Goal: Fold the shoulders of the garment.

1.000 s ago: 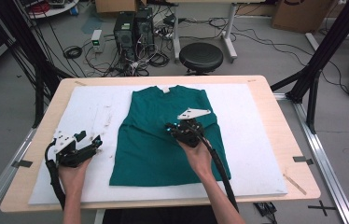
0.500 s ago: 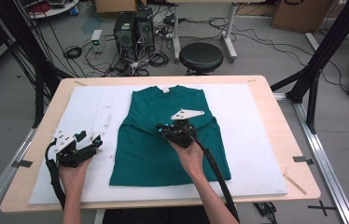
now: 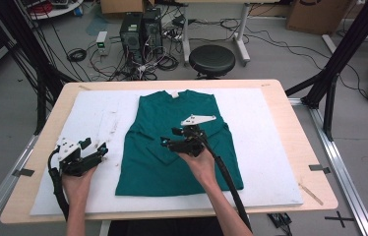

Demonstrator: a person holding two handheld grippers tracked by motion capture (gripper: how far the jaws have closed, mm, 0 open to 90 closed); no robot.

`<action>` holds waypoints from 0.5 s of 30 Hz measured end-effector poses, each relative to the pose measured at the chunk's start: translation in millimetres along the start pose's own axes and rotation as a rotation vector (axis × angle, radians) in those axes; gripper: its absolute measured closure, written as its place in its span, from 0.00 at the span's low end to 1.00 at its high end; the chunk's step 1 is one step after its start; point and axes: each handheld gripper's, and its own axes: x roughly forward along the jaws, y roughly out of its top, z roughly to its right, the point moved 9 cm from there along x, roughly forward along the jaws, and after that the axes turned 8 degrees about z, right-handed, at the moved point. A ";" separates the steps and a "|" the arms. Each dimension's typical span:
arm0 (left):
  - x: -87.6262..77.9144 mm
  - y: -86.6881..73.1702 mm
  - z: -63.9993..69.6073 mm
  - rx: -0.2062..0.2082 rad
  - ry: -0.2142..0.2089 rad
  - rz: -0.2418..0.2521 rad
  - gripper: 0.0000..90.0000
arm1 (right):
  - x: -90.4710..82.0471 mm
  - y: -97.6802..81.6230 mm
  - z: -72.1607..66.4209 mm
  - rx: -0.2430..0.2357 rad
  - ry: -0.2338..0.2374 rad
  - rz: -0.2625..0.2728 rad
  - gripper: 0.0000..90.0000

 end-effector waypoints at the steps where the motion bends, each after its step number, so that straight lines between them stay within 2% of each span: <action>1: -0.1 -0.1 -0.2 0.001 0.000 -0.001 0.38 | -0.5 -1.8 2.5 -0.009 -0.016 -0.014 0.36; 3: 0.0 0.0 -0.1 -0.001 0.001 0.000 0.38 | -3.7 -4.3 8.0 -0.024 -0.055 -0.027 0.34; 6: 0.2 0.0 0.0 -0.002 0.000 0.001 0.38 | -11.7 -5.8 15.7 -0.035 -0.093 -0.013 0.33; 9: 0.2 -0.2 -0.3 -0.001 0.001 -0.003 0.38 | -23.7 -9.0 27.7 -0.040 -0.140 -0.018 0.32; 15: 0.2 -0.2 -1.2 -0.009 0.006 -0.004 0.38 | -53.3 -10.0 52.4 -0.093 -0.223 0.001 0.32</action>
